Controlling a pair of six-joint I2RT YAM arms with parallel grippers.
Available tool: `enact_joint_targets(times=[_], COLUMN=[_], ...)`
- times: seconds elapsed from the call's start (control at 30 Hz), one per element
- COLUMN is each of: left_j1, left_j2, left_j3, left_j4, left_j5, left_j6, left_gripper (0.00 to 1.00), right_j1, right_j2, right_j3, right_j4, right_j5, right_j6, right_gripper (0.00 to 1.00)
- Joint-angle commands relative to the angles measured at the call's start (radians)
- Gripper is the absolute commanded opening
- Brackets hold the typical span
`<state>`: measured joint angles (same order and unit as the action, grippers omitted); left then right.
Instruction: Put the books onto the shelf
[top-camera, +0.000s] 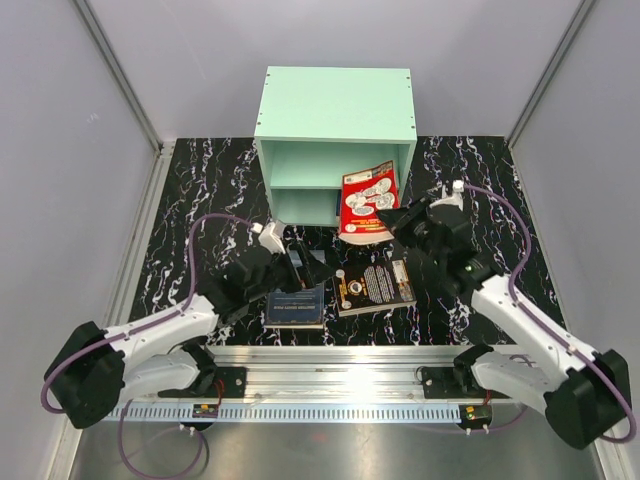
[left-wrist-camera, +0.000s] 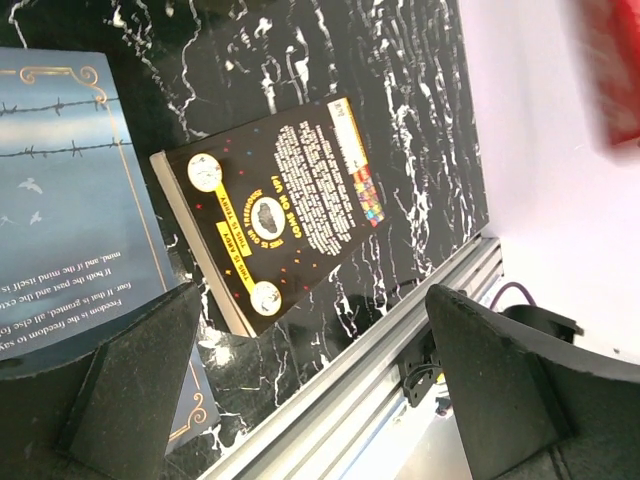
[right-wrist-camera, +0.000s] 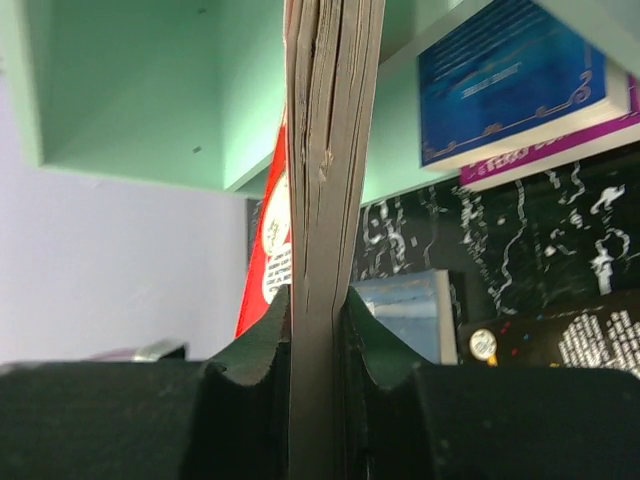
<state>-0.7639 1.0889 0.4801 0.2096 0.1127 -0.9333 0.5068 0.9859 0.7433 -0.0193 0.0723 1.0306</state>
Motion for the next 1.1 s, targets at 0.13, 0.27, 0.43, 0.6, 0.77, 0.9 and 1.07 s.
enact_joint_targets(times=[0.13,0.27,0.43,0.6,0.77,0.9,1.07], left_j1=[-0.021,-0.023,-0.023,-0.029,-0.029,-0.034,-0.051], left_j2=[-0.026,0.058,0.242,0.437,0.555,0.612,0.602], left_j3=[0.118,0.225,0.449,0.642,0.774,0.815,0.758], left_j4=[-0.124,-0.176,-0.207,-0.295,-0.314,-0.326,-0.179], left_j5=[-0.053,-0.076,-0.146,-0.278,-0.346,-0.451,-0.585], left_j6=[0.085,0.129,0.163,0.2,0.226,0.223,0.212], left_gripper=[0.99,0.99,0.99,0.99,0.98,0.99,0.99], right_j1=[-0.063,-0.119,-0.16,-0.185,-0.194,-0.206,-0.218], right_j2=[0.19,0.26,0.315,0.358,0.385,0.402,0.395], right_j3=[0.143,0.188,0.199,0.205,0.222,0.231,0.234], right_j4=[0.177,0.186,0.203,0.226,0.242,0.245,0.251], right_j5=[0.119,0.086,0.046,-0.014,-0.069,-0.114,-0.161], right_j6=[-0.018,-0.014,-0.001,0.02,0.026,0.02,0.01], right_gripper=[0.0,0.0,0.0,0.11,0.24,0.46,0.67])
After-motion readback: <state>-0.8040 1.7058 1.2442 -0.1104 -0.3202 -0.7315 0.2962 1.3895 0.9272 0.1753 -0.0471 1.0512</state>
